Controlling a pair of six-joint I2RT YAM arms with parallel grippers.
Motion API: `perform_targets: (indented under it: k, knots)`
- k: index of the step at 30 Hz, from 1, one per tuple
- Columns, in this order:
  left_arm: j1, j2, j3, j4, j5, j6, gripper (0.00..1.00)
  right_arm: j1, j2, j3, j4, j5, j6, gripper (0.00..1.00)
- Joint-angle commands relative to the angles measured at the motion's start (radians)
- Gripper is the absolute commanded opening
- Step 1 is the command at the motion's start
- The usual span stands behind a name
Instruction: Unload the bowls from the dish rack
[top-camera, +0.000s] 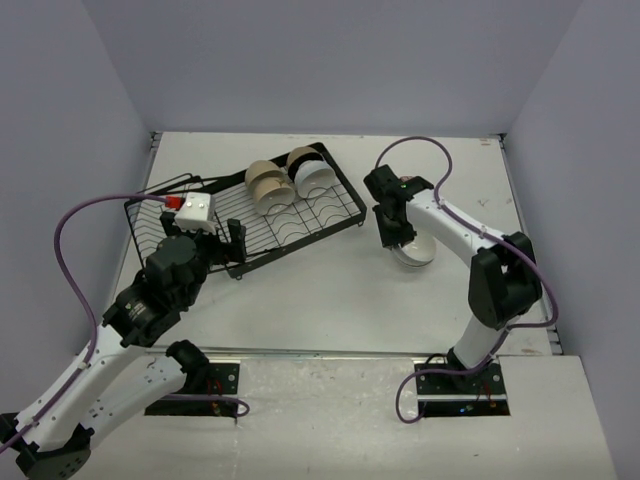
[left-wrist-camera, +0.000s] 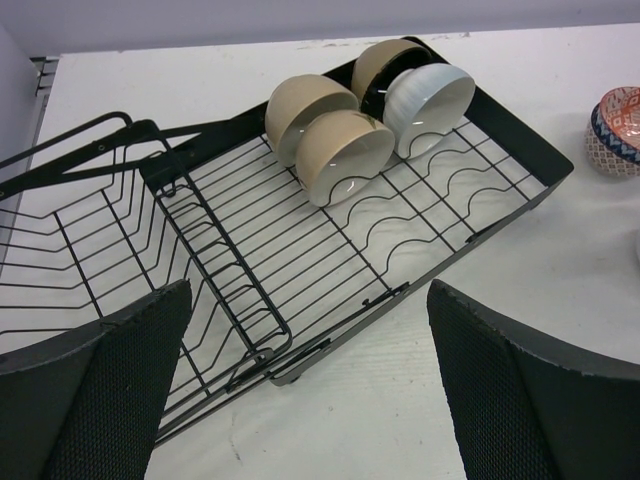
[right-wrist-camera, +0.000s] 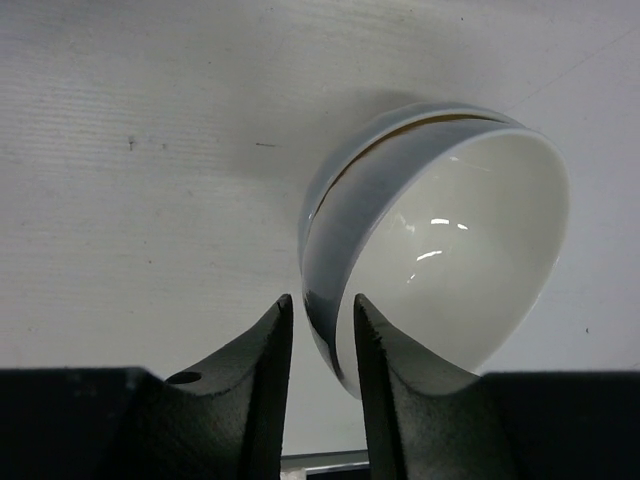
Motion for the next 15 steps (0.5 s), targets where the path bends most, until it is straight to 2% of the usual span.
perform_targets:
  k: [1, 8, 10, 15]
  knots:
    - [0.008, 0.003, -0.003, 0.044, -0.001, 0.017, 1.0, 0.015, -0.07, -0.009, -0.024, 0.004, 0.021, 0.31]
    - [0.007, 0.004, -0.004, 0.043, -0.001, 0.017, 1.0, 0.021, -0.084, -0.035, -0.007, -0.01, 0.028, 0.22]
    - [0.008, 0.004, -0.004, 0.043, -0.001, 0.017, 1.0, 0.02, -0.064, -0.04, -0.004, -0.011, 0.031, 0.15]
    - [0.008, 0.006, -0.004, 0.044, 0.0, 0.017, 1.0, 0.02, -0.031, -0.044, 0.007, 0.004, 0.032, 0.12]
